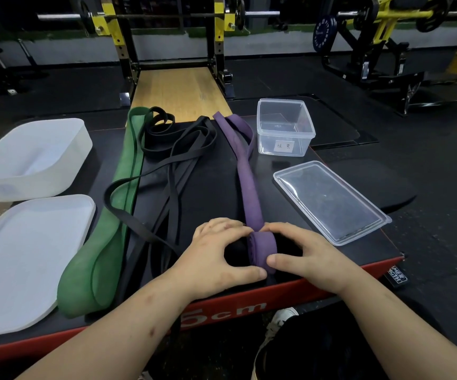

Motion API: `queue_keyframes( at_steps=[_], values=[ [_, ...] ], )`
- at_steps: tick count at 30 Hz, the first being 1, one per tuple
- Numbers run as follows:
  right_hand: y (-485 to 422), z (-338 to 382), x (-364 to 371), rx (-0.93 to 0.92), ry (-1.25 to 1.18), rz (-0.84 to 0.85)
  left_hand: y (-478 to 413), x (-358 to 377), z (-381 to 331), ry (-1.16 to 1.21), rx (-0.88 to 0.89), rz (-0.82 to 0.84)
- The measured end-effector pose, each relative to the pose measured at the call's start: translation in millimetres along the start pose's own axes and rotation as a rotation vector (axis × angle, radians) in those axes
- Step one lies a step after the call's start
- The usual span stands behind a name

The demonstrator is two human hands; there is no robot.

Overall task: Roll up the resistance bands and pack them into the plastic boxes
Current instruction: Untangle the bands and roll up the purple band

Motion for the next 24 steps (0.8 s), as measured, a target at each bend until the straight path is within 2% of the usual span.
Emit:
queue_keyframes(
  at_steps=[4, 10, 16, 24],
  values=[
    [1, 5, 1, -0.039, -0.012, -0.069, -1, 1, 2, 0.002, -0.010, -0.008],
    [0, 7, 5, -0.080, 0.119, -0.118, -4, 3, 3, -0.016, -0.006, -0.002],
    [-3, 11, 10, -0.012, 0.210, -0.101, -3, 3, 1, -0.032, 0.005, 0.002],
    [-1, 13, 9, -0.032, 0.100, -0.108, -2, 3, 2, -0.013, 0.009, 0.005]
  ],
)
Point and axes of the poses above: each hand's wrist, its own y-axis away from the middle knuckle, its own x-axis out of the palm, z = x × y, the point moved 4 cm from there along -y, towards the middle knuckle, and after that the axes turned 10 degrees about -y, right-handed, at the moved point
